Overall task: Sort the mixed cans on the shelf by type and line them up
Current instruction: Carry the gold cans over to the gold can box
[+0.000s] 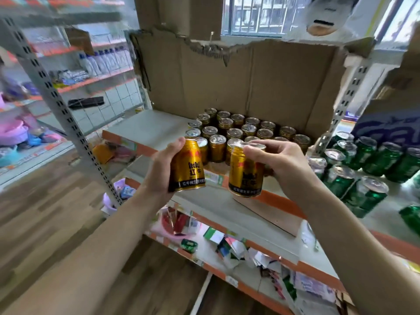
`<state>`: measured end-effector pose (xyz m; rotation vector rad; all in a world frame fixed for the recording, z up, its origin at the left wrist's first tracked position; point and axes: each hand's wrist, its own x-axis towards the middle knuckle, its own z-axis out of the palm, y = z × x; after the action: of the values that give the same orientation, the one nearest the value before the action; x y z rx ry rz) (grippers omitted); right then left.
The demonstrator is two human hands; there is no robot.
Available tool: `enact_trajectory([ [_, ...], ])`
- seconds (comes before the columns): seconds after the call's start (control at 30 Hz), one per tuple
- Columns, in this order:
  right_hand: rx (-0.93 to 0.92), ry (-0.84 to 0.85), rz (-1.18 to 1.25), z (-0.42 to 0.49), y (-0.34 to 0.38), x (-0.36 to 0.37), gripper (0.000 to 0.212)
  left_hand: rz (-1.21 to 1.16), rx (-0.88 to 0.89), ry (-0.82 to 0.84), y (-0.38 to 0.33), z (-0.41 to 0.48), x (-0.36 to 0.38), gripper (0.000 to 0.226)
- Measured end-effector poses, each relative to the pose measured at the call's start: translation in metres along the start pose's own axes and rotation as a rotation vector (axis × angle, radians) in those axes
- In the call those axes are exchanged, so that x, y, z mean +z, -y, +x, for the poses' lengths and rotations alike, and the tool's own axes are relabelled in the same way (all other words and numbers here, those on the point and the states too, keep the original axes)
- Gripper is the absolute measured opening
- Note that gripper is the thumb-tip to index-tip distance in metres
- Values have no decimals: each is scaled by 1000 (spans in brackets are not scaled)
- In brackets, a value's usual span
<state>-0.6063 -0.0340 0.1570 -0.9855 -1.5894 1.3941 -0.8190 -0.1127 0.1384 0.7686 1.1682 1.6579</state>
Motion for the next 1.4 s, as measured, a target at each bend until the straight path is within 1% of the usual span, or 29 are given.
enact_trajectory([
  [0.07,2,-17,-12,10,-4,19,53,9,-3,-3,-5,10,-18,35],
  [0.1,7,-25,-16,14,-5,26,55,11,-6,0,-6,14,-24,37],
  [0.2,24,-14,-25,25,-6,41,53,-3,-23,-15,-10,27,-39,31],
  [0.33,43,15,-37,44,-7,50,48,19,-23,17,-6,52,-52,48],
  [0.37,42,19,-34,50,-7,51,48,32,-22,13,-5,59,-53,44],
  [0.43,24,38,-48,65,-10,50,47,59,-26,-3,-1,74,-57,26],
  [0.47,7,56,-59,72,-11,50,44,78,-33,-13,1,82,-59,21],
  [0.53,-19,96,-61,89,-13,49,38,121,-36,-39,4,100,-62,23],
  [0.6,-21,115,-66,111,-15,50,37,170,-21,-63,2,119,-63,24],
  [0.73,-10,104,-72,163,-16,52,35,224,-10,-141,-13,160,-58,24],
  [0.87,-3,77,-69,207,-15,51,37,276,16,-210,-26,193,-64,22],
  [1.0,-12,72,-84,238,-16,53,42,282,26,-237,-24,219,-76,15],
  [1.07,-19,56,-98,251,-16,56,45,328,31,-233,-22,233,-83,18],
  [1.17,-31,42,-136,270,-16,65,41,372,43,-210,-19,256,-94,32],
  [1.27,-32,33,-187,291,-19,76,36,395,58,-207,-17,287,-106,31],
  [1.33,-34,22,-214,305,-20,86,31,427,76,-166,-16,309,-115,32],
  [1.4,-50,-13,-251,323,-24,97,32,465,84,-108,-17,333,-125,30],
])
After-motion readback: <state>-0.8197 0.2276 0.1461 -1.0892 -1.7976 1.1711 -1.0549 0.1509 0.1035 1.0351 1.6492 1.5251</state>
